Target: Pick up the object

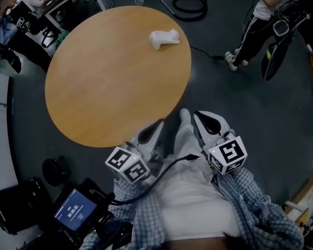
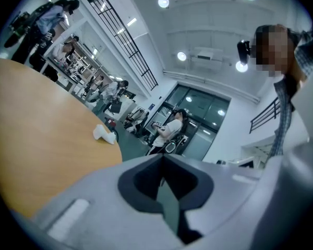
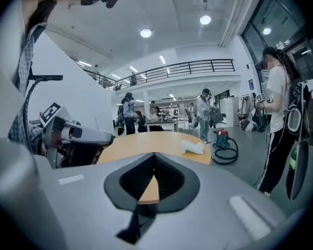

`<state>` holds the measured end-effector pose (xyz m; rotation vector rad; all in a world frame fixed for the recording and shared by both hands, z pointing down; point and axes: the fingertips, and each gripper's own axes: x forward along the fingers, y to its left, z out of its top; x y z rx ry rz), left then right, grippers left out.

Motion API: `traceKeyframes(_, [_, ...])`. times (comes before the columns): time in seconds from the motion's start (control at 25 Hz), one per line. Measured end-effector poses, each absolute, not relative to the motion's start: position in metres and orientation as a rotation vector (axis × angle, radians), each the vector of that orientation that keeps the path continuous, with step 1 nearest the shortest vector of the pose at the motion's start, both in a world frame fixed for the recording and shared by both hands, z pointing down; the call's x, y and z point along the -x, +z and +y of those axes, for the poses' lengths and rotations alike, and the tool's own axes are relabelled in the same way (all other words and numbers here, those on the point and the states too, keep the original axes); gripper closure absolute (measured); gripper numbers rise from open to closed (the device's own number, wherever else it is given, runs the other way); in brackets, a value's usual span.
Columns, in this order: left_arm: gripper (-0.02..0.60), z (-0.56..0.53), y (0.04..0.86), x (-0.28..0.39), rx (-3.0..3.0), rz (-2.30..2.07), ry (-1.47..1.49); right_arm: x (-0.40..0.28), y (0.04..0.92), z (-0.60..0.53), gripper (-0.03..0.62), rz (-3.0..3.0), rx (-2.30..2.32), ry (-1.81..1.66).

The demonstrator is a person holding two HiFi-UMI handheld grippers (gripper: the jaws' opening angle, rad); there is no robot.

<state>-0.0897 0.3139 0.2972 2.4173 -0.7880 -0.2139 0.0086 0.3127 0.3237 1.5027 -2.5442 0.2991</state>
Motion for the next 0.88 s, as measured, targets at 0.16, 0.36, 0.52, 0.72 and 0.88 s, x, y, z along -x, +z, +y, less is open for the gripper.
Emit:
traceKeyframes(0.16, [0.580,0.273,0.305,0.084,-2.371,-0.894,-0.222,-0.024,0.332,0.260,0.589,-2.543,-1.451,0.303])
traceKeyframes(0.36, [0.580,0.205,0.317,0.083,-2.314,-1.015,-0.195,-0.038,0.335,0.178,0.588,-2.554,-1.404,0.338])
traceKeyframes(0.52, [0.578,0.146,0.324,0.086,-2.239,-1.139,-0.175,-0.055,0.344,0.117,0.588,-2.514,-1.404,0.418])
traceKeyframes(0.72, [0.527,0.081,0.337,0.087,-2.192,-1.244,-0.133,-0.065,0.360,0.053,0.563,-2.467,-1.375,0.449])
traceKeyframes(0.88, [0.447,0.036,0.351,0.080,-2.160,-1.282,-0.097,-0.065,0.377,0.011,0.503,-2.439,-1.328,0.486])
